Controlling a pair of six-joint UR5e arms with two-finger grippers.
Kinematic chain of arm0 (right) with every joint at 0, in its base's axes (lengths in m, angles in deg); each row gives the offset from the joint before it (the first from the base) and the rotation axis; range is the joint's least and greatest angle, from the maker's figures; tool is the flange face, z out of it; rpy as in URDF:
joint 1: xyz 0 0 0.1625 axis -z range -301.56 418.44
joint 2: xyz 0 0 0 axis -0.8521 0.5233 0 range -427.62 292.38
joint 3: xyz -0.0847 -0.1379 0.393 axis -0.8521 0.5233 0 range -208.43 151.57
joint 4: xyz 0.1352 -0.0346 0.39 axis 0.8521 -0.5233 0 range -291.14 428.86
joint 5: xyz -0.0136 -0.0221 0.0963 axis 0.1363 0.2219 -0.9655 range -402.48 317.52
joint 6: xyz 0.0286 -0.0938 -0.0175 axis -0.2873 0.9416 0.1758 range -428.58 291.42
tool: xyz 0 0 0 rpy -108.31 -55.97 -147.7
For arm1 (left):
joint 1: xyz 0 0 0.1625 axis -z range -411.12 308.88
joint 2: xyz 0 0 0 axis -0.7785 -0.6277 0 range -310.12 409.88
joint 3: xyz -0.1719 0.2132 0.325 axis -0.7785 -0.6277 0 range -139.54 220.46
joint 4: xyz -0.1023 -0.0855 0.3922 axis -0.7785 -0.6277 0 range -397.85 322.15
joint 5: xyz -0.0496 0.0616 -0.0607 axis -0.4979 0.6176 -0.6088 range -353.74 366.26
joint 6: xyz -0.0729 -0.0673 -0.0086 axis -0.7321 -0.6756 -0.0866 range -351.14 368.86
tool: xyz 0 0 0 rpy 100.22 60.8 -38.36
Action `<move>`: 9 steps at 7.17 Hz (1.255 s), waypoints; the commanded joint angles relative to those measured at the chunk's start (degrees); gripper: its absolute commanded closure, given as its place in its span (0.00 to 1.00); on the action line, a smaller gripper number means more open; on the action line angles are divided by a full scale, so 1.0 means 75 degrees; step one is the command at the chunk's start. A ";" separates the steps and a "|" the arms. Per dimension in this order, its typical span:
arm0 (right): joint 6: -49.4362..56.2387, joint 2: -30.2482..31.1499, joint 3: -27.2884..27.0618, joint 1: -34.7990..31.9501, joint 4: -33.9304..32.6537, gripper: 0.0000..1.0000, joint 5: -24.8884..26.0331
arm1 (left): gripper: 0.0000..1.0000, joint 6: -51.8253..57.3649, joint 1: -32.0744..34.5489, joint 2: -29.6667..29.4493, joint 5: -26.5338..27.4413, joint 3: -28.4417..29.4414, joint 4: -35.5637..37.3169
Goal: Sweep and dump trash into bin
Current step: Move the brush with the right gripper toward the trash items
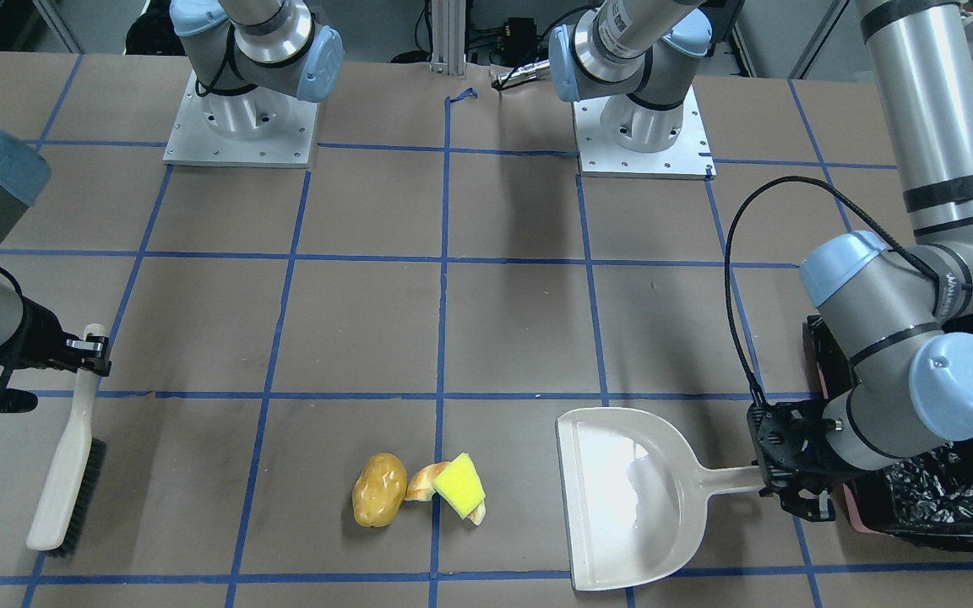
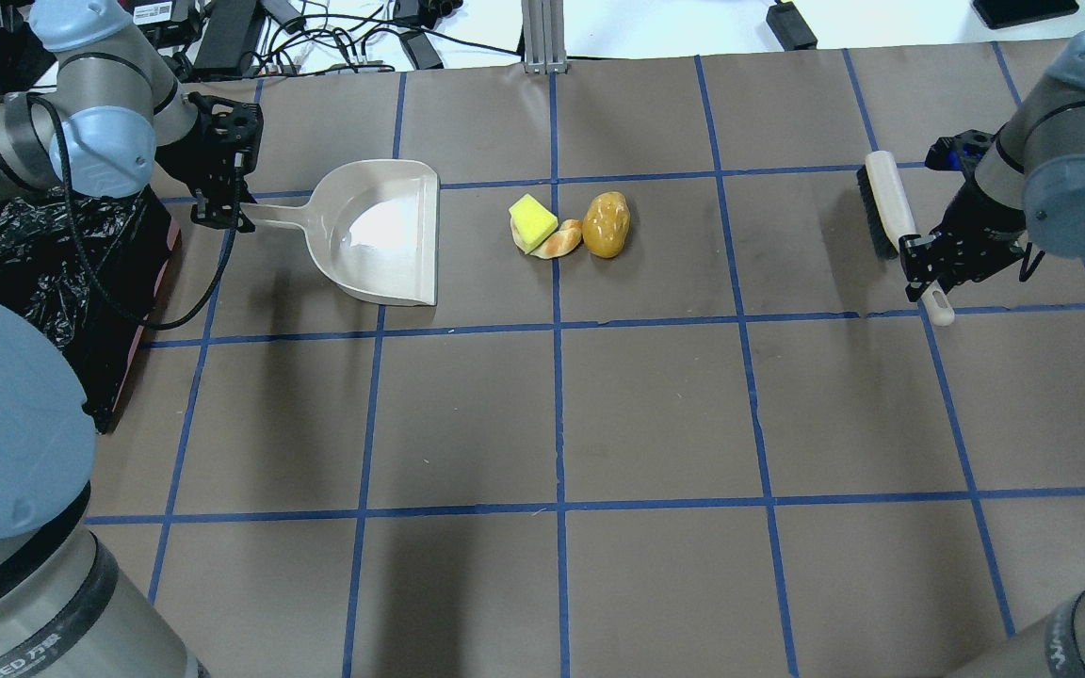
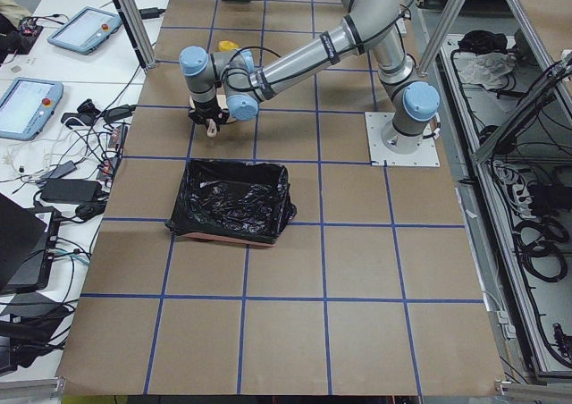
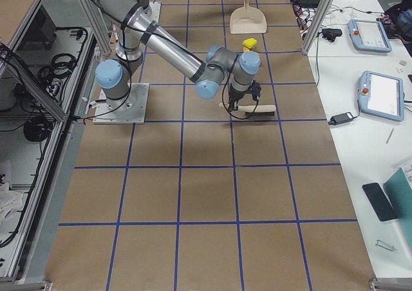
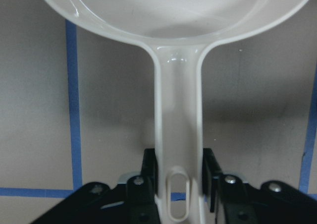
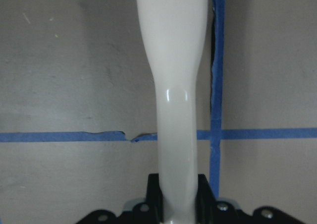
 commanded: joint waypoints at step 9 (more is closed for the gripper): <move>-0.4659 -0.0563 0.0760 -0.3488 0.0221 1.00 -0.1281 | 0.95 0.0014 0.0172 0.0001 0.0287 0.0006 0.0005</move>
